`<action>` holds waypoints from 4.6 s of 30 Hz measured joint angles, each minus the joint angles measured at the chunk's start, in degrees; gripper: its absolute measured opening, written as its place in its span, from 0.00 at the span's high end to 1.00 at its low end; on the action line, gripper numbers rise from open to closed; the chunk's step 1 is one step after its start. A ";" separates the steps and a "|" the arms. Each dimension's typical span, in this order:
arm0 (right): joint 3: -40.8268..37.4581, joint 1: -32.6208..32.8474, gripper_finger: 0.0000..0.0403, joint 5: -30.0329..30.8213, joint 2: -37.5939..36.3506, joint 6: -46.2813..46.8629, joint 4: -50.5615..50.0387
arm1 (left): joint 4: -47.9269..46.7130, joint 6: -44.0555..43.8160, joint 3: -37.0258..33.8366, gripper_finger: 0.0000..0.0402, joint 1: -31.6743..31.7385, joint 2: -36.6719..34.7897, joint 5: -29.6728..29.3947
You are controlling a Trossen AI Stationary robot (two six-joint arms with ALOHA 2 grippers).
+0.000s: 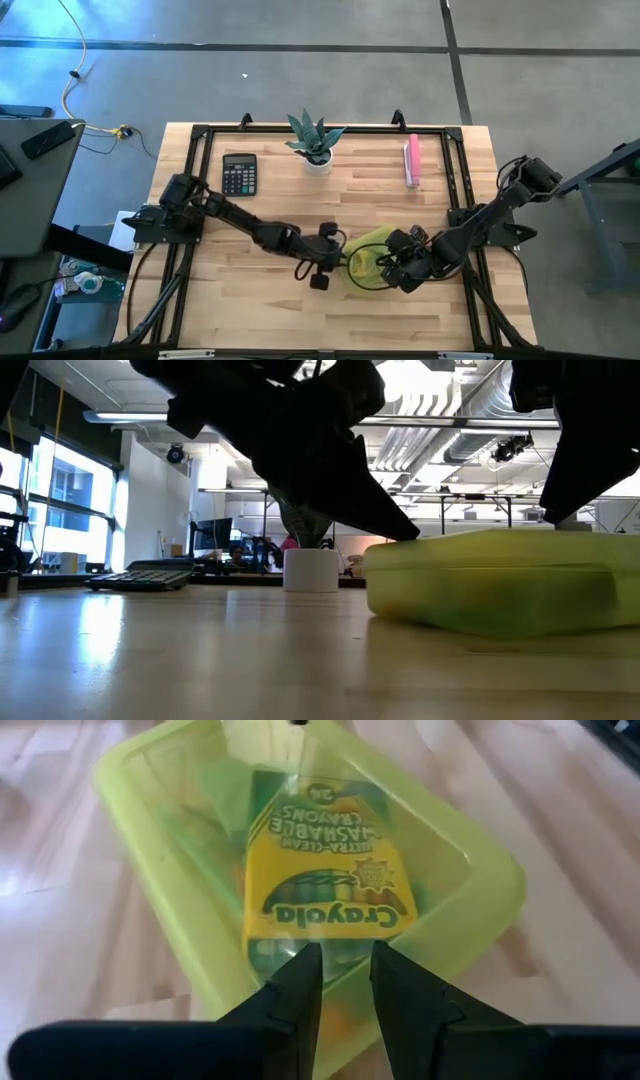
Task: Pack school essentials
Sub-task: Close the yellow school supplies box, then return to Home Position
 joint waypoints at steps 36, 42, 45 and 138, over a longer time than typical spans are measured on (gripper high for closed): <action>0.00 -0.64 0.44 0.21 7.93 10.30 -0.91 | -8.27 -1.05 -0.46 0.80 2.08 -4.56 -10.70; 0.02 -2.12 0.44 0.81 7.96 10.26 0.25 | -10.50 -1.31 -0.46 0.80 2.06 -5.55 -10.70; 0.00 -2.38 0.44 1.21 7.97 9.32 0.25 | -11.22 -1.31 -0.33 0.80 2.06 -5.57 -10.76; -35.71 -8.00 0.44 -3.45 -74.06 -73.52 28.75 | 2.50 -3.84 -62.93 0.80 4.75 -92.26 -14.42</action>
